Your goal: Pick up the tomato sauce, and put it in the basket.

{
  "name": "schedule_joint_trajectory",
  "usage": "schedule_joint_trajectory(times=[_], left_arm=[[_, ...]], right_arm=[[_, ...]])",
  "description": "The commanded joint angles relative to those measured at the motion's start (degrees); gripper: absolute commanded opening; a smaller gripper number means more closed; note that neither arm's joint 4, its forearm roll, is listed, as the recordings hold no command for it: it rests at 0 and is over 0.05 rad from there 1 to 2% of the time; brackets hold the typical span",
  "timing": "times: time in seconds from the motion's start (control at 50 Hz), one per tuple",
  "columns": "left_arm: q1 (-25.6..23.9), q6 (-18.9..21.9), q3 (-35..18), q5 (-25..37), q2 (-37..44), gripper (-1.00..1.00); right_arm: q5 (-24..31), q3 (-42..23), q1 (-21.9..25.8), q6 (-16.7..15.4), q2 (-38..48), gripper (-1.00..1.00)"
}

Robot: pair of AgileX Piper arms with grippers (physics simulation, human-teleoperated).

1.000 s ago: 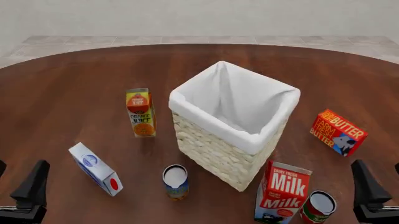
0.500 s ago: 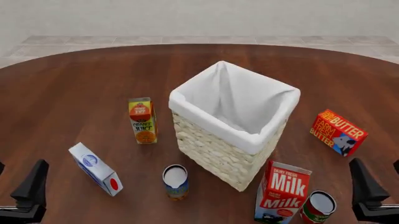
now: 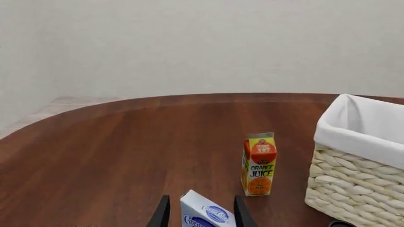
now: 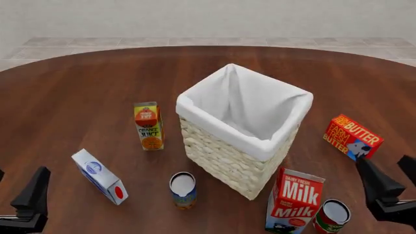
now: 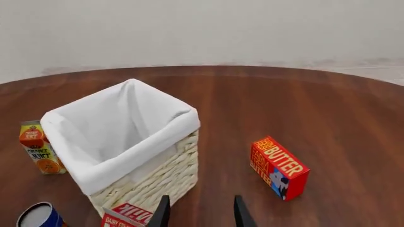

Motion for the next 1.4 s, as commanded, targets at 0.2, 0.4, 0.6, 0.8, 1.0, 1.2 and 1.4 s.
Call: schedule_joint_trajectory(times=[0.2,0.4,0.6,0.8,1.0,1.2,1.4], left_arm=[[-0.2,0.0,-0.5,0.6,0.0,1.0],[-0.2,0.1,-0.3,0.2,0.0,1.0],[-0.2,0.1,-0.7,0.8,-0.2,1.0],[-0.2,0.1,-1.0,1.1,-0.2,1.0],[-0.2,0.1,-0.7,0.9,-0.2,1.0],[-0.2,0.1,-0.8,1.0,-0.2,1.0],[-0.2,0.1,-0.7,0.9,-0.2,1.0]], right_arm=[[22.9,-13.7,5.1,5.3,8.2,1.0],[31.9,-19.9,7.1,8.4,10.0,1.0],[39.5,-23.0,6.8,9.5,10.2,1.0],[45.2,-24.3,4.9,9.2,9.3,1.0],[48.7,-24.5,4.0,9.1,8.5,1.0],[48.9,-24.6,2.7,8.8,9.5,1.0],[47.5,-24.0,2.2,9.0,11.1,1.0]])
